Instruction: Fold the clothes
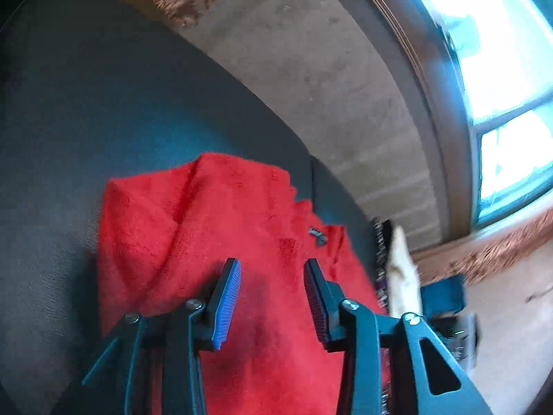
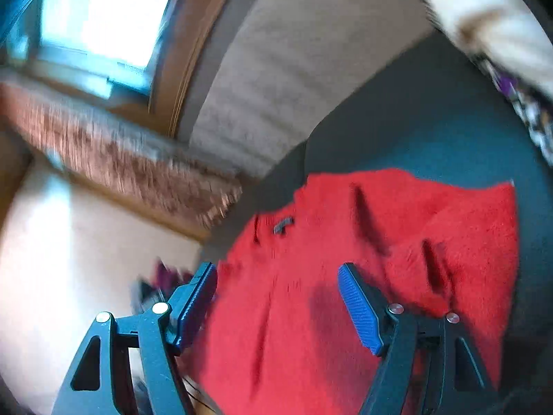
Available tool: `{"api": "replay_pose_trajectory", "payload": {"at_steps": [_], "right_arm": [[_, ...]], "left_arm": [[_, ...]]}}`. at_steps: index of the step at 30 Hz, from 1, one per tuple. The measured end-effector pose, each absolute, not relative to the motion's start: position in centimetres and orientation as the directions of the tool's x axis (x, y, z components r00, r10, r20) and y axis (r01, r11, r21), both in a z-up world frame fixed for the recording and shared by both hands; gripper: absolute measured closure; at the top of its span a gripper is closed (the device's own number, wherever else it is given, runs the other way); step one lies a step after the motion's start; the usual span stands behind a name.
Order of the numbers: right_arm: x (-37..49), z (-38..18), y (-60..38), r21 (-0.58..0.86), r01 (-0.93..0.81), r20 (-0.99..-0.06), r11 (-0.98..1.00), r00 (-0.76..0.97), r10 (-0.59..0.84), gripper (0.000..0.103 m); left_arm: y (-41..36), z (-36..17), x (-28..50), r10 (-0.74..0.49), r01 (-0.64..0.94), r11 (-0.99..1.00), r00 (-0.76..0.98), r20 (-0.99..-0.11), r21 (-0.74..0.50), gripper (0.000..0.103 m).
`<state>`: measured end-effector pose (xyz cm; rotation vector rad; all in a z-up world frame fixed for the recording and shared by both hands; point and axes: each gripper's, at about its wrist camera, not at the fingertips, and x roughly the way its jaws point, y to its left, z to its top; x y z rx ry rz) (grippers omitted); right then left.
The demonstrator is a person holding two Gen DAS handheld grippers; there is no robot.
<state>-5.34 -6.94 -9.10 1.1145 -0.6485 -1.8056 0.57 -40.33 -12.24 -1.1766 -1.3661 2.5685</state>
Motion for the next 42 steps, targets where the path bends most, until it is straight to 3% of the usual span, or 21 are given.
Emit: {"api": "replay_pose_trajectory", "payload": {"at_steps": [4, 9, 15, 17, 19, 21, 22, 23, 24, 26, 29, 35, 42], "right_arm": [[-3.5, -5.8, -8.5, 0.566, 0.618, -0.539, -0.545, -0.223, -0.812, 0.029], [-4.5, -5.5, -11.3, 0.358, 0.709, -0.649, -0.608, -0.278, -0.708, 0.029], [-8.4, -10.4, -15.0, 0.272, 0.636, -0.810, -0.722, -0.254, -0.529, 0.030], [-8.7, -10.5, -14.7, 0.287, 0.635, -0.807, -0.717, -0.242, -0.538, 0.031], [-8.6, -10.4, -14.6, 0.278, 0.644, -0.809, -0.713, -0.243, -0.535, 0.037], [-7.8, -10.0, -15.0, 0.214, 0.696, -0.821, -0.686, -0.252, -0.512, 0.069], [-7.2, -9.6, -15.3, 0.168, 0.718, -0.826, -0.675, -0.271, -0.494, 0.074], [-6.7, -9.2, -15.7, 0.120, 0.739, -0.829, -0.663, -0.292, -0.476, 0.086], [-6.0, -8.9, -16.2, 0.057, 0.758, -0.831, -0.650, -0.324, -0.451, 0.092], [-4.7, -8.0, -17.1, -0.051, 0.787, -0.822, -0.615, -0.383, -0.422, 0.094], [-3.8, -5.4, -16.6, -0.066, 0.787, -0.769, -0.613, -0.432, -0.471, 0.095], [-5.6, -1.5, -14.4, 0.048, 0.708, -0.657, -0.705, -0.509, -0.555, 0.095], [-9.9, -9.1, -13.7, 0.160, 0.576, -0.761, -0.802, -0.445, -0.472, 0.094]], "left_arm": [[-41.2, -11.5, 2.3, 0.270, 0.335, -0.644, -0.742, -0.614, -0.688, 0.055], [-42.0, -10.6, 2.4, 0.144, 0.357, -0.754, -0.728, -0.670, -0.551, 0.050], [-40.4, -11.2, 0.2, 0.077, 0.298, -0.882, -0.672, -0.736, -0.364, 0.049], [-39.9, -11.6, -0.6, 0.078, 0.275, -0.902, -0.652, -0.754, -0.332, 0.048], [-39.6, -12.1, -1.3, 0.083, 0.256, -0.916, -0.633, -0.770, -0.309, 0.048], [-39.5, -11.9, -1.4, 0.086, 0.246, -0.919, -0.636, -0.767, -0.307, 0.053], [-39.5, -11.5, -1.2, 0.087, 0.245, -0.917, -0.647, -0.757, -0.315, 0.059], [-39.6, -11.0, -1.0, 0.088, 0.245, -0.914, -0.658, -0.748, -0.323, 0.077], [-39.6, -10.6, -0.8, 0.089, 0.244, -0.912, -0.669, -0.738, -0.331, 0.087], [-39.7, -9.7, -0.3, 0.090, 0.241, -0.907, -0.691, -0.717, -0.346, 0.093], [-39.8, -8.4, 0.3, 0.092, 0.236, -0.899, -0.722, -0.686, -0.369, 0.094], [-40.4, -6.6, 0.8, 0.079, 0.253, -0.877, -0.763, -0.641, -0.409, 0.094], [-40.8, -13.5, -2.2, 0.021, 0.414, -0.836, -0.632, -0.775, -0.360, 0.093]]}}
